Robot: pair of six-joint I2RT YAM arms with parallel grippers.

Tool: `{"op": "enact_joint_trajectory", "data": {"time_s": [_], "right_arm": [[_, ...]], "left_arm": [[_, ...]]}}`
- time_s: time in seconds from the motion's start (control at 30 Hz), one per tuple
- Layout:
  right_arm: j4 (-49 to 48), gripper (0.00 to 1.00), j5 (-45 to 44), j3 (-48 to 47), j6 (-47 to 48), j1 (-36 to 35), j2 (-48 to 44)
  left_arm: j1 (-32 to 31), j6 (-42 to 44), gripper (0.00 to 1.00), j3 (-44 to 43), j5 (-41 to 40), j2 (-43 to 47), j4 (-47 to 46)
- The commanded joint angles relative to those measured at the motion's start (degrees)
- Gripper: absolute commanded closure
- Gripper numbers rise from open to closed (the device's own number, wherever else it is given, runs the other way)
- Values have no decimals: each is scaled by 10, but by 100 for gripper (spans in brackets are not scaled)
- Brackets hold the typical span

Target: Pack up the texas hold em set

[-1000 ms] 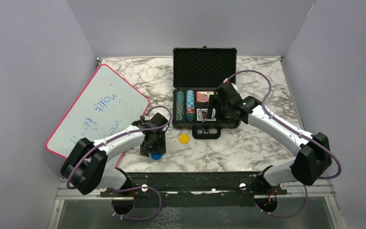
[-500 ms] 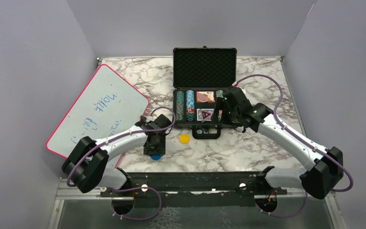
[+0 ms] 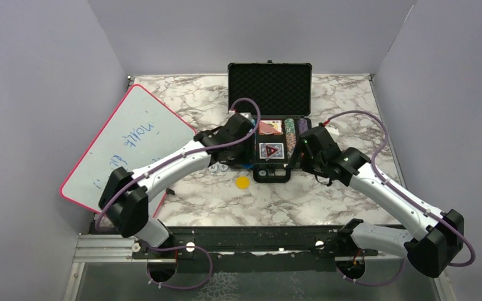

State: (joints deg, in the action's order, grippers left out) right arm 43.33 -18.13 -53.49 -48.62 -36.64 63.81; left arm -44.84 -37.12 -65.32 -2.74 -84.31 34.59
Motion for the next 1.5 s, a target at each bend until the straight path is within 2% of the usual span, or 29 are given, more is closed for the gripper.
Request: {"op": "enact_joint_trajectory", "data": {"time_s": [0.0,0.2,0.57,0.73,0.87,1.03,1.13,1.23,1.47], "right_arm": [[6,16,-22,7,-25,3,-23],[6,16,-14,27,-32,3,-51],[2,16,-5,45,-28,3,-71],[-5,16,-4,50,-20,3,-73],[-8,16,1,50,-19,3,-72],[-8,16,9,49,-17,3,-75],[-12,16,11,50,-16,3,-77],[-17,16,13,51,-15,3,-75],[-39,16,24,67,-17,3,-55]], "left_arm": [[-13,36,56,-102,29,-91,-22],[-16,61,55,-247,21,-217,10],[-19,63,54,-351,-6,-319,62],[-20,76,48,-368,-14,-332,77],[-20,87,36,-381,-11,-338,86],[-19,93,30,-389,8,-316,85],[-20,98,28,-372,19,-283,85],[-20,101,27,-316,-2,-227,83],[-23,98,27,-74,-27,-58,47]]}}
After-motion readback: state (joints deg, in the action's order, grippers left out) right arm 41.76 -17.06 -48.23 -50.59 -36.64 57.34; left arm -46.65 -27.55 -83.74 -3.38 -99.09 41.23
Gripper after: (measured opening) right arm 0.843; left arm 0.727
